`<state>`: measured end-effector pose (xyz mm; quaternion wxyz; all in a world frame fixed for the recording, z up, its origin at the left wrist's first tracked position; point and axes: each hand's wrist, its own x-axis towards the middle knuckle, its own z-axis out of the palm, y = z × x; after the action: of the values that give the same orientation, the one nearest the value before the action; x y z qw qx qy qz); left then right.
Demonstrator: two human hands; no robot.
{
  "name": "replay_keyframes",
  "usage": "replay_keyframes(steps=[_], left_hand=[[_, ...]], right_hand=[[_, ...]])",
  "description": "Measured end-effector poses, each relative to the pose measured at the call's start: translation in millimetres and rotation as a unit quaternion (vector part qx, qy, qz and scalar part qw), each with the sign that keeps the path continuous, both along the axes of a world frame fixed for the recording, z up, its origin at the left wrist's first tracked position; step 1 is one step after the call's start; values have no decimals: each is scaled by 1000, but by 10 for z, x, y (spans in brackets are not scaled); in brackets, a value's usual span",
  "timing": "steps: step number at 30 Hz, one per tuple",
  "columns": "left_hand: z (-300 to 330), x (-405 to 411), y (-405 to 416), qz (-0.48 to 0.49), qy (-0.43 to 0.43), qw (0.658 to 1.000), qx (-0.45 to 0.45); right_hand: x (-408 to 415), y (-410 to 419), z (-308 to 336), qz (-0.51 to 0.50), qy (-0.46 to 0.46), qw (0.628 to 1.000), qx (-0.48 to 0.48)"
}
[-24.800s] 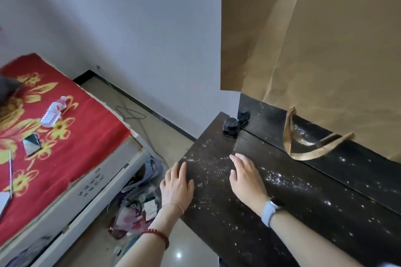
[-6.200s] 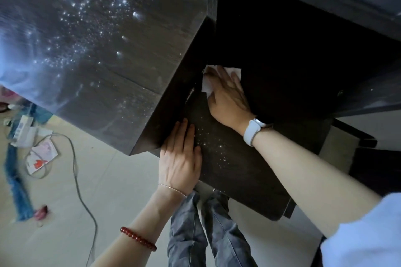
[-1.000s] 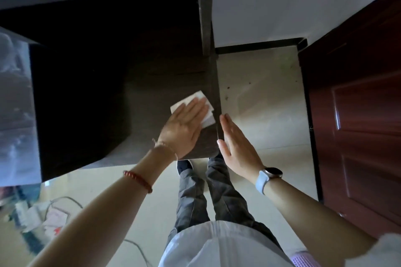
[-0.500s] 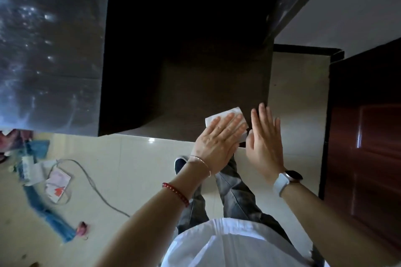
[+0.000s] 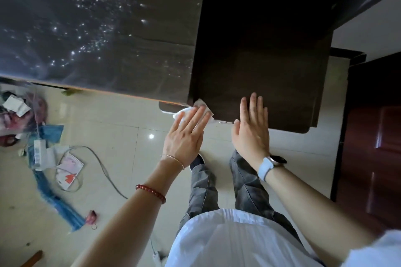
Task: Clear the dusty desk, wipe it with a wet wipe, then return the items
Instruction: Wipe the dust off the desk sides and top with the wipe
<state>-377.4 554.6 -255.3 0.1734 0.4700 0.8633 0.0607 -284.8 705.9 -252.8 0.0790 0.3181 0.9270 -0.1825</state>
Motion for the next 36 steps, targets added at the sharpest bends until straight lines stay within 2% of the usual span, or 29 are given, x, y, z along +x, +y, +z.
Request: replay_keyframes(steps=[3,6,10,13,15,18,23,31,34,36], left_hand=[[-29,-170,-228,-44,-6,999,13],[-61,-386,-518,-45,6,999,-2],[-33,-503,-618,-10,-12,1000,3],[-4,-316,-518,55,-19,998,16],[25,-157,-359,33,-8,999,1],[34,22,-43,-89,8,996,-26],[-20,90,515,-109,-10,993,-35],[17,154,1213,-126,-4,991,-50],[34,231,1570,-114,4,993,-44],[53,373,1753,-121,-7,992,-45]], right_hand=[[-80,-136,6,-13,-10,1000,-2],[-100,-209,30,-11,-11,1000,-4],[-84,-213,48,-16,-6,1000,-13],[-16,-165,67,-3,7,1000,-30],[58,-111,72,16,18,999,-43],[188,-33,78,23,37,998,-53],[483,199,98,-30,30,998,-53],[1009,733,40,-19,1,1000,7],[1152,883,22,-14,28,999,-19],[1215,946,20,-64,74,993,-58]])
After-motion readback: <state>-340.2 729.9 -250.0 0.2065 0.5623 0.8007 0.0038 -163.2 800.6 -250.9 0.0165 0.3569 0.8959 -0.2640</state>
